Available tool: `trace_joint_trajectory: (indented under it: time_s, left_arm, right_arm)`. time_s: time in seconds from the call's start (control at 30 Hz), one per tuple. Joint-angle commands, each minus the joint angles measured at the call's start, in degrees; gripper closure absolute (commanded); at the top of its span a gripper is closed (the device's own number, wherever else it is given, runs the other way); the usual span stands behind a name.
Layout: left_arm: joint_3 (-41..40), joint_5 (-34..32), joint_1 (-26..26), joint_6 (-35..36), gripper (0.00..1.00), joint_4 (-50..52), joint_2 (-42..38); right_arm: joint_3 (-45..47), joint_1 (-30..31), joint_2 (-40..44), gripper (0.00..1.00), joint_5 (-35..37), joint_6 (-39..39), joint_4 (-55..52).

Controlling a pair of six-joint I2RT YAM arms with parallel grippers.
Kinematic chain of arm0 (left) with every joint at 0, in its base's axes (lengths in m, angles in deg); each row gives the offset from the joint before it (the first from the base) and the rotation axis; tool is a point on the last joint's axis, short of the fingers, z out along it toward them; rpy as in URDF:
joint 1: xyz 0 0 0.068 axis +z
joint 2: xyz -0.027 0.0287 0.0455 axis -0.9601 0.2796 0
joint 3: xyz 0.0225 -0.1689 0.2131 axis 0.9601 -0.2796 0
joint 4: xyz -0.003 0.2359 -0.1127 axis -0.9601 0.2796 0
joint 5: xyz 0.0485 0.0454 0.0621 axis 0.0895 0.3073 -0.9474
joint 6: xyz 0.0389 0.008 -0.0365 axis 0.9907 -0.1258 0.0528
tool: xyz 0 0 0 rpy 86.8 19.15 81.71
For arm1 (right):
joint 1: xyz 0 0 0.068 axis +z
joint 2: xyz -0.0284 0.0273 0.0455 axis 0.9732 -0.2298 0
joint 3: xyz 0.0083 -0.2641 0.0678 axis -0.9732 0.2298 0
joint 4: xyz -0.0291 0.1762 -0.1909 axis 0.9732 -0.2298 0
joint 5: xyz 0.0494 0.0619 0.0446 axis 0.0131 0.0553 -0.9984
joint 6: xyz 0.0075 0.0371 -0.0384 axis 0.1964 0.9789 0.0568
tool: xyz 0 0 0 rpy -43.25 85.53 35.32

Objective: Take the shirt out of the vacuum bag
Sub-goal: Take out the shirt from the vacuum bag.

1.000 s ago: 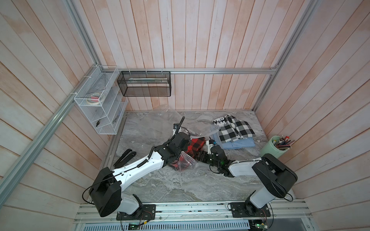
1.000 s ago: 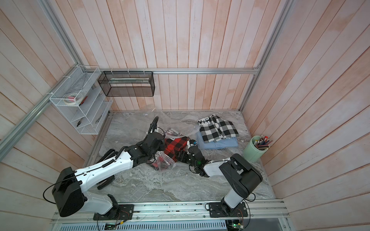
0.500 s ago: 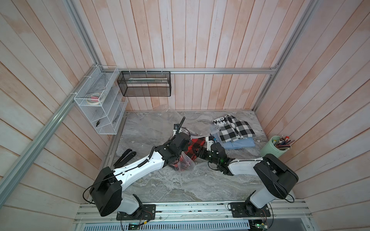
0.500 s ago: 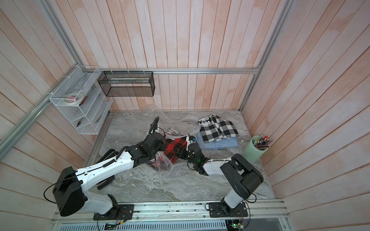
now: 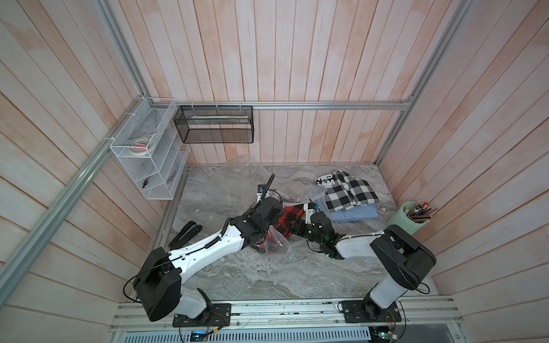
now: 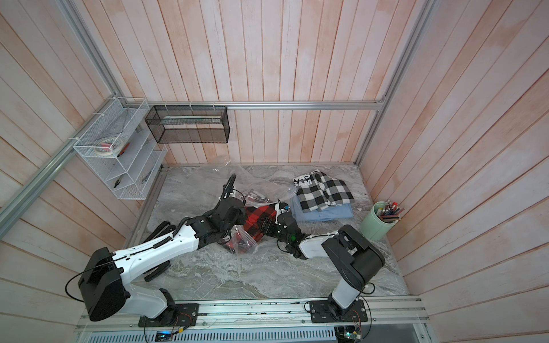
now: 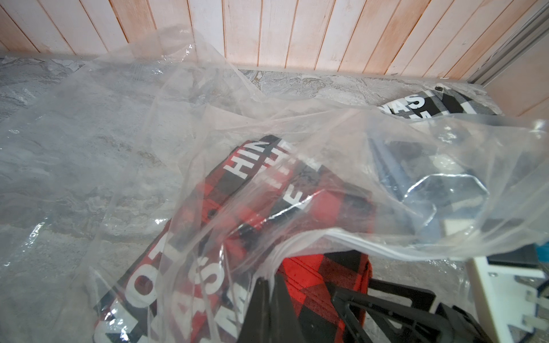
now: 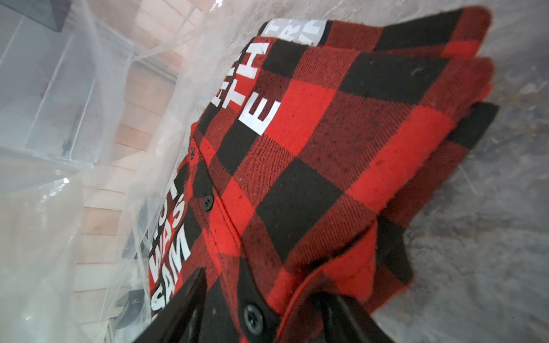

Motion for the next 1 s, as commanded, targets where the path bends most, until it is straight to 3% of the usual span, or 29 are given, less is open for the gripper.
trace_joint_trajectory:
  time_s: [0.0, 0.13, 0.3, 0.47, 0.67, 0.97]
  left_arm:
    - [-0.9, -0.8, -0.2, -1.1, 1.00, -0.9, 0.9]
    - [-1.1, -0.7, -0.2, -1.6, 1.00, -1.1, 1.2]
    - [-1.4, -0.6, -0.2, -1.7, 1.00, -1.5, 1.3]
    - [-1.6, -0.6, -0.2, -1.9, 1.00, -1.6, 1.3]
    - [-1.7, -0.5, -0.1, -2.1, 1.00, -2.0, 1.7]
    - [-1.0, -0.5, -0.2, -2.1, 1.00, -2.1, 2.7]
  right_arm:
    - [-3.1, 0.3, -1.0, 0.38, -0.2, -0.2, 2.2]
    - [-5.5, 0.3, -2.8, 0.38, -1.0, -0.1, 2.6]
    - [-7.1, 0.2, -5.0, 0.47, -1.7, 0.3, 4.1]
    - [-8.4, 0.1, -5.3, 0.65, -2.4, -0.2, 4.3]
    - [-9.5, -0.1, -3.8, 0.99, -3.2, -1.4, 3.4]
    - [-5.9, 0.1, 2.6, 1.00, -5.6, -1.7, 1.9]
